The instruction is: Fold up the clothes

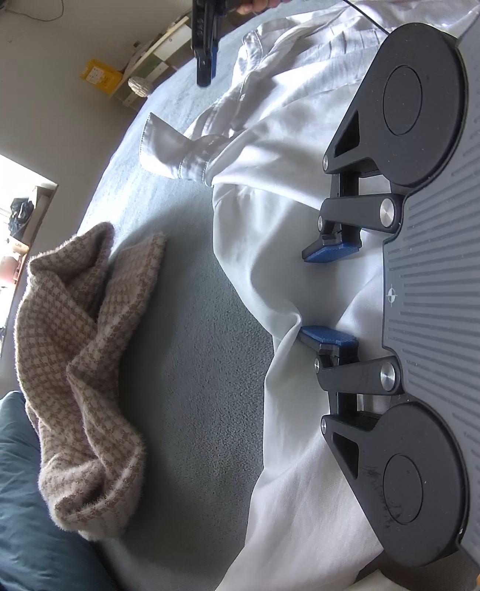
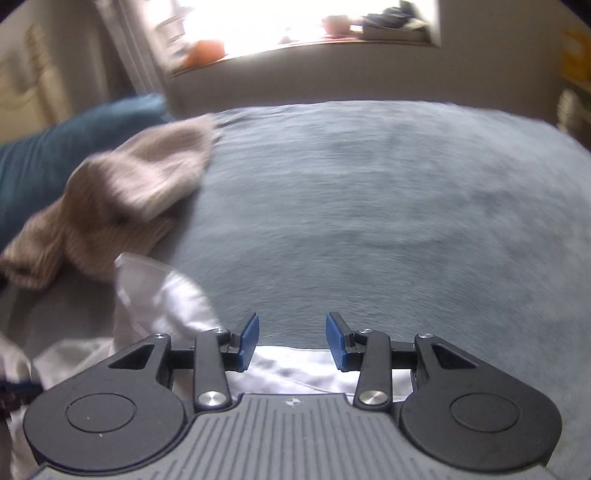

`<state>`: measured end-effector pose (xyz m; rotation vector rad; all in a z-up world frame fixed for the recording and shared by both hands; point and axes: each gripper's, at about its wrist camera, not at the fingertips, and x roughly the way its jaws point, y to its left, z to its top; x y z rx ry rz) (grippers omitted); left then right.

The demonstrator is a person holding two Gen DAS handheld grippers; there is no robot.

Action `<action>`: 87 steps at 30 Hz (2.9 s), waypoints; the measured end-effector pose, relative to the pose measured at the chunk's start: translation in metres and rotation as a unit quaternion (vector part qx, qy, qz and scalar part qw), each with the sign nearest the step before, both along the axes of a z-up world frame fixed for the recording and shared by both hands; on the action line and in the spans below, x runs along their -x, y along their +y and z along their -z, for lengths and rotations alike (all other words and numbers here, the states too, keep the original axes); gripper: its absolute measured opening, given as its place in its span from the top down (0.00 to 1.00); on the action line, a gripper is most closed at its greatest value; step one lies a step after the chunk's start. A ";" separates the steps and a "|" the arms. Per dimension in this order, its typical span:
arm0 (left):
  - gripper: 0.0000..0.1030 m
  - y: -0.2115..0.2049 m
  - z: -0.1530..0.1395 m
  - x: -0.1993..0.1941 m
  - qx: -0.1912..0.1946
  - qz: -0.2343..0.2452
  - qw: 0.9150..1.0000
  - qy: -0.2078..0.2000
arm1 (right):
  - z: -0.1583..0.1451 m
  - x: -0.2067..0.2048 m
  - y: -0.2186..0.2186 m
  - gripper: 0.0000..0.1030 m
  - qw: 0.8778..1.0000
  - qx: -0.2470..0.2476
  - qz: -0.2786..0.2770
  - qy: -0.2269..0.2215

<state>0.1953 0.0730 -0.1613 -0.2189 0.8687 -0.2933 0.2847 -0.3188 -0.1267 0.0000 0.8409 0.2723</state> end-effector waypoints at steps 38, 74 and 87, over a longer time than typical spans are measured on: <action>0.59 0.002 0.003 0.001 0.009 0.007 1.000 -0.004 | 0.009 0.025 0.051 0.99 0.972 0.184 -0.081 -0.119; 0.59 -0.001 0.005 0.007 -0.002 -0.004 1.000 -0.025 | 0.006 0.011 0.052 0.99 0.981 -0.173 0.077 0.030; 0.58 0.003 -0.022 0.022 -0.013 -0.009 0.996 -0.085 | 0.049 0.071 -0.023 0.99 0.939 -0.247 0.229 0.068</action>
